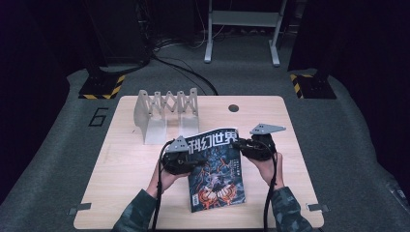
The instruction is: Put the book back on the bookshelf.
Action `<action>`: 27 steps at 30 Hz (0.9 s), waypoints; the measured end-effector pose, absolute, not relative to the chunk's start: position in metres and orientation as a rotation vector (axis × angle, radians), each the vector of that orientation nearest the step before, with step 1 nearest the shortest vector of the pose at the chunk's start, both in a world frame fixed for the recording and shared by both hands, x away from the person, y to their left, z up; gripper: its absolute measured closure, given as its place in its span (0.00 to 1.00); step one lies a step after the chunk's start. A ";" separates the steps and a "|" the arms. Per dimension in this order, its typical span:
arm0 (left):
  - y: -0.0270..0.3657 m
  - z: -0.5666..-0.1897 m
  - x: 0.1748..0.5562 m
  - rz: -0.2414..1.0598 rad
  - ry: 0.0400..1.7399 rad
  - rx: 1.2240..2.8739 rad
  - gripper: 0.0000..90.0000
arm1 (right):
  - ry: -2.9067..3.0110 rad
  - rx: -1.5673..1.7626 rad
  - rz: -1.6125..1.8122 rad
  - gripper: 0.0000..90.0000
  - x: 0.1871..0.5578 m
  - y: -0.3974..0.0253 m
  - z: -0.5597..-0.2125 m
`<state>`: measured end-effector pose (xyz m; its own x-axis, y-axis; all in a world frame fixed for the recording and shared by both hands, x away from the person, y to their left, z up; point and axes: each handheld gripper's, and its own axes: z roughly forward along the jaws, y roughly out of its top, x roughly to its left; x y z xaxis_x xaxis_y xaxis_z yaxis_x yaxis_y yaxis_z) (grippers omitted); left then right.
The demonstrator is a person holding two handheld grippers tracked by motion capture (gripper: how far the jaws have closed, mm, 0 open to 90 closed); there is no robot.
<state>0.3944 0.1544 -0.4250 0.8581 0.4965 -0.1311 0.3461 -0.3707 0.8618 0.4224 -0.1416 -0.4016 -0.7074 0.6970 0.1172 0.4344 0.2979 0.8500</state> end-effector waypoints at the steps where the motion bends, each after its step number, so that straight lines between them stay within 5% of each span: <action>1: 0.153 -0.424 0.394 0.194 0.617 1.997 0.83 | 2.285 1.039 1.373 0.81 0.422 -0.141 -0.401; 27: 0.148 -0.409 0.392 0.391 0.494 2.011 0.83 | 2.168 0.975 1.396 0.83 0.415 -0.141 -0.385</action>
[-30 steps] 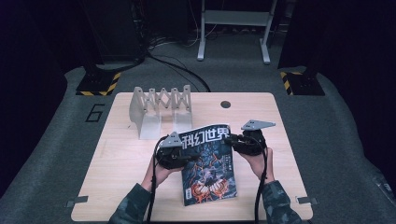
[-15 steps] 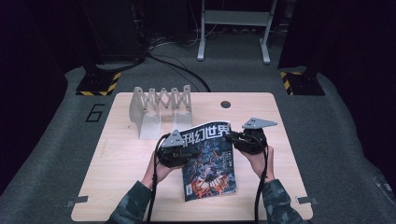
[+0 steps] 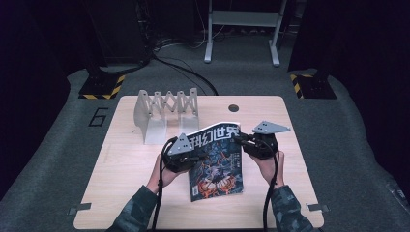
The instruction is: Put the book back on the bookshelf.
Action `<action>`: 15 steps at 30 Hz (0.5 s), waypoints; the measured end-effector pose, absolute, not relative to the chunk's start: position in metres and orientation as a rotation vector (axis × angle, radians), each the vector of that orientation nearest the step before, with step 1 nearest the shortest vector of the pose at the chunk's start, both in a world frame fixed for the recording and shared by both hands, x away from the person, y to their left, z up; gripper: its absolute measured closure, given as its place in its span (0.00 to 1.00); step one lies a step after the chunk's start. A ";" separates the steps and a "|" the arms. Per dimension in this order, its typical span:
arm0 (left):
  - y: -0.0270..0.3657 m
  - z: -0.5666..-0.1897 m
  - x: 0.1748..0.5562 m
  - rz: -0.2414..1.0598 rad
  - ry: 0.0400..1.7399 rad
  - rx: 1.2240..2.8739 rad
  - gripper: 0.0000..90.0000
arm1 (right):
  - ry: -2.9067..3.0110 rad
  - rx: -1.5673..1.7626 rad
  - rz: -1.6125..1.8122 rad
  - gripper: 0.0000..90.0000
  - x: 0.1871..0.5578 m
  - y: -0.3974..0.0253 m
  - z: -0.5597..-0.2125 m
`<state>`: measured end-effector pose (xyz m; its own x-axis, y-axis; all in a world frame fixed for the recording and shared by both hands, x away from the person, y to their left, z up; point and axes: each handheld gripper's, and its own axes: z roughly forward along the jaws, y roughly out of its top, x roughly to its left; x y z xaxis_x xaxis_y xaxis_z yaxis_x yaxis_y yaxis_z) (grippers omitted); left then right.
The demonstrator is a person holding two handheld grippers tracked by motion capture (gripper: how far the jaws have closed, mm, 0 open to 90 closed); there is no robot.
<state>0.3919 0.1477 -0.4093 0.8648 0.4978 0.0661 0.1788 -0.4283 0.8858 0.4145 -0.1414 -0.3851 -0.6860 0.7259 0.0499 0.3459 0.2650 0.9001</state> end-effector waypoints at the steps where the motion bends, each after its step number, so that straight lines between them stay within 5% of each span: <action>1: 0.148 -0.408 0.392 0.400 0.472 2.010 0.83 | 2.155 0.970 1.397 0.83 0.413 -0.141 -0.384; 15: 0.149 -0.402 0.393 0.519 0.406 1.985 0.84 | 2.086 0.890 1.412 0.84 0.407 -0.141 -0.373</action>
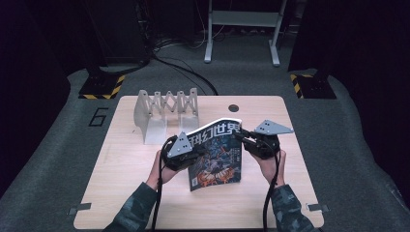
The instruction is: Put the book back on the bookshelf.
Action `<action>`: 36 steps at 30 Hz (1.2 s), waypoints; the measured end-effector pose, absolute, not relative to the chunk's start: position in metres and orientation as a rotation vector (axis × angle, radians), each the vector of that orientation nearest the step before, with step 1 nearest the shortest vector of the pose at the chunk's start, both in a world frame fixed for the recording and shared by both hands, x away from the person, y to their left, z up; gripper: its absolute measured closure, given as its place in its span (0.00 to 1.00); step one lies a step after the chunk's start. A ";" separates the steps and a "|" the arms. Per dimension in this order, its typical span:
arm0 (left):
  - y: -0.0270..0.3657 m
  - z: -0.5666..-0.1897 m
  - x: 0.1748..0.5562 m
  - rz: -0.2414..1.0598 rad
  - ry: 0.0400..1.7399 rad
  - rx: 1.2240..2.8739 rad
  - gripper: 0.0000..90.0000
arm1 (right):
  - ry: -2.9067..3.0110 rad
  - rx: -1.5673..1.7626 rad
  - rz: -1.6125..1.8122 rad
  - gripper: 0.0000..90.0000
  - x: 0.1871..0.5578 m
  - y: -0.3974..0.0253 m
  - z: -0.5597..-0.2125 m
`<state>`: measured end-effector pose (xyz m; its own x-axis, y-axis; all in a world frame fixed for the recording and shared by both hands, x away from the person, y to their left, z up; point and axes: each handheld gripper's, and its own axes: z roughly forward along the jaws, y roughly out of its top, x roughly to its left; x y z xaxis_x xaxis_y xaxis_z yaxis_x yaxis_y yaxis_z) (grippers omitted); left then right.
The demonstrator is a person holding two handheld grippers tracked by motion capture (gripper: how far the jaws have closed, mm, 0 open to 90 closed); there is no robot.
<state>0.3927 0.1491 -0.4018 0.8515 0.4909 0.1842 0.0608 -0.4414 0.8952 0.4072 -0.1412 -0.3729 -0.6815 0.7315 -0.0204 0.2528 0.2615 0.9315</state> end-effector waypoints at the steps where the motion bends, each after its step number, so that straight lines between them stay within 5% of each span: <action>1: 0.149 -0.402 0.393 0.527 0.409 1.974 0.84 | 2.080 0.882 1.416 0.84 0.406 -0.141 -0.372; 7: 0.152 -0.398 0.393 0.599 0.379 1.988 0.87 | 2.076 0.833 1.417 0.84 0.403 -0.140 -0.366; 11: 0.154 -0.397 0.392 0.536 0.384 1.964 0.86 | 2.082 0.847 1.427 0.81 0.404 -0.140 -0.367; 16: 0.160 -0.384 0.396 0.432 0.382 1.924 0.65 | 2.092 0.860 1.439 0.79 0.405 -0.142 -0.367; 24: 0.161 -0.360 0.400 0.405 0.386 1.922 0.53 | 2.094 0.876 1.436 0.75 0.404 -0.141 -0.366; 36: 0.147 -0.334 0.412 0.375 0.367 2.035 0.55 | 2.098 0.895 1.428 0.74 0.405 -0.140 -0.365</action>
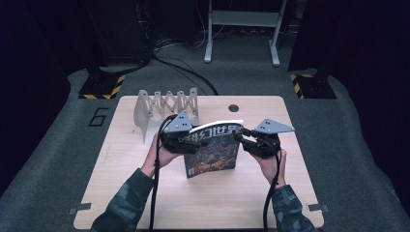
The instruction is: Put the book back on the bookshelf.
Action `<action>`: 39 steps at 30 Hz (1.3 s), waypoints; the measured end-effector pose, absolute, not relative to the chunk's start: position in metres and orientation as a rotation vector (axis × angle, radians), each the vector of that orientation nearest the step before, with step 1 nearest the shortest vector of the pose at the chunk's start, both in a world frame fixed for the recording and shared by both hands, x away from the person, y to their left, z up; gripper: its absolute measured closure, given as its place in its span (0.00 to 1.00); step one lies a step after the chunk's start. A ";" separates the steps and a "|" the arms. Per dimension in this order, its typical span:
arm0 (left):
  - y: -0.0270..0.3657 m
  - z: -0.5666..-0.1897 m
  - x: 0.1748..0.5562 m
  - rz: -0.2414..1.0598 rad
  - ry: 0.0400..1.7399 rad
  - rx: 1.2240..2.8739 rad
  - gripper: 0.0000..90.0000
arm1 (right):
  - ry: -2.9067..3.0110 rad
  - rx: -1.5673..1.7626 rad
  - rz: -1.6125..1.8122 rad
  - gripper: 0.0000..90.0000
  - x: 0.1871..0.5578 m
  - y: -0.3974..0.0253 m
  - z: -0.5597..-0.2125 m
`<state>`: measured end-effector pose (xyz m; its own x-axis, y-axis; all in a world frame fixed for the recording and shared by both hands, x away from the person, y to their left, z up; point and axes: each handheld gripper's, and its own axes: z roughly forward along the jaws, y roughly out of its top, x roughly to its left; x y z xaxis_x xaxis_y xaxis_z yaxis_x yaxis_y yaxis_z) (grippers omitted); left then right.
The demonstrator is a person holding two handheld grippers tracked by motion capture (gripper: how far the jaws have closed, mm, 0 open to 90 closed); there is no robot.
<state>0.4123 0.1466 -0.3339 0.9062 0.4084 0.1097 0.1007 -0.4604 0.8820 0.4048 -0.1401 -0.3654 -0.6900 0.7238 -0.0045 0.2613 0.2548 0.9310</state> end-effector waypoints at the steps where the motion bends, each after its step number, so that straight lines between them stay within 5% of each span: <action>1: 0.147 -0.334 0.412 0.375 0.367 2.035 0.55 | 2.098 0.895 1.428 0.74 0.405 -0.140 -0.365; 26: 0.126 -0.315 0.421 0.432 0.269 2.223 0.86 | 2.073 0.956 1.482 0.66 0.408 -0.150 -0.374; 39: 0.127 -0.314 0.422 0.441 0.253 2.218 0.86 | 2.010 1.283 1.269 0.39 0.418 -0.180 -0.452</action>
<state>0.4219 0.1265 -0.3140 0.9176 0.3263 0.2270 0.0308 -0.6276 0.7779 0.4179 -0.1797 -0.4520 -0.4749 0.8734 0.1082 0.4729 0.1496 0.8683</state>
